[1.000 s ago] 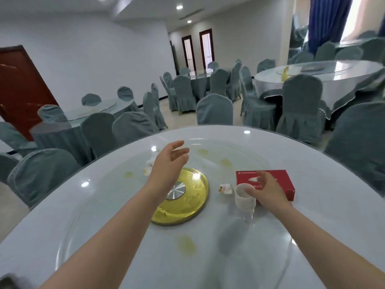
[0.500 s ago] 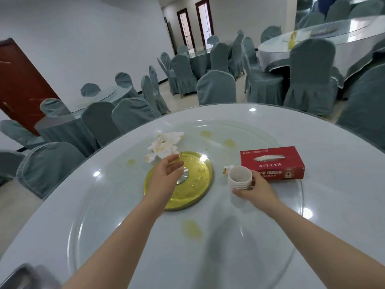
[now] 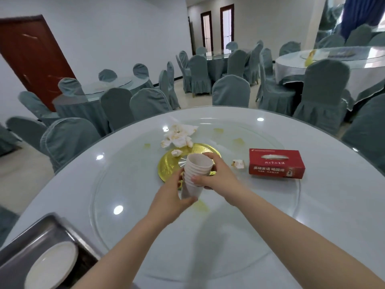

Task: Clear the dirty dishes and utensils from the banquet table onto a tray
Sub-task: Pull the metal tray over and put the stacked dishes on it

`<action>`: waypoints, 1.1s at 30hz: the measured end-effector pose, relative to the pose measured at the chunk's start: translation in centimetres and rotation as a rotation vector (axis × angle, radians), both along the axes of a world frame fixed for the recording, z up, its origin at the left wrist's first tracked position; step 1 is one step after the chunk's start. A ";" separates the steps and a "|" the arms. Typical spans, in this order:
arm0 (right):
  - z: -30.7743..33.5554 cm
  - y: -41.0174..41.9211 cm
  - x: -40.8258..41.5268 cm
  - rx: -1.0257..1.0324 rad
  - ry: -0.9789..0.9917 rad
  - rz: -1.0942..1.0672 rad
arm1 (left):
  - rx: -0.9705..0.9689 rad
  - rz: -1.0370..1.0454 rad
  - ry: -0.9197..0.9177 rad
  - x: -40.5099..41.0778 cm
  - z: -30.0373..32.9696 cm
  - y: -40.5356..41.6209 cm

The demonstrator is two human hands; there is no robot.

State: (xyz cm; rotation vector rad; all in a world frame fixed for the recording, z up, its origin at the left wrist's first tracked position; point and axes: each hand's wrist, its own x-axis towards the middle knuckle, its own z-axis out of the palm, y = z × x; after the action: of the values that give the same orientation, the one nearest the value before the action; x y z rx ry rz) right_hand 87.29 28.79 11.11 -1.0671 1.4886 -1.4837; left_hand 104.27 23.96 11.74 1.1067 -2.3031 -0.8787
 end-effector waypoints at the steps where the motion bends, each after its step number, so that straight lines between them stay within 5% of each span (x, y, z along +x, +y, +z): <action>1: 0.2 0.1 1.0 -0.003 -0.020 0.018 | 0.004 0.024 0.025 0.9 0.1 0.2; 10: 0.8 1.2 9.5 0.080 -0.075 0.221 | 0.070 0.231 0.121 9.8 -0.4 1.7; 16: -4.5 2.1 13.7 0.259 0.013 0.224 | 0.210 0.374 0.132 18.4 -4.7 3.3; 28: -18.1 3.3 16.0 0.652 1.144 0.483 | 0.239 0.774 0.179 31.7 -9.4 3.6; 33: -19.6 5.0 15.5 0.593 1.221 0.476 | 0.321 0.885 0.184 33.8 -10.8 1.6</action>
State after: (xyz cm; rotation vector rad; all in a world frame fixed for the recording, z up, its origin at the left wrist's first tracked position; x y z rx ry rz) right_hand 102.77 33.75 -8.44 -1.8530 2.0093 0.1071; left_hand 138.07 25.61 0.93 1.8587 -1.2995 -0.9175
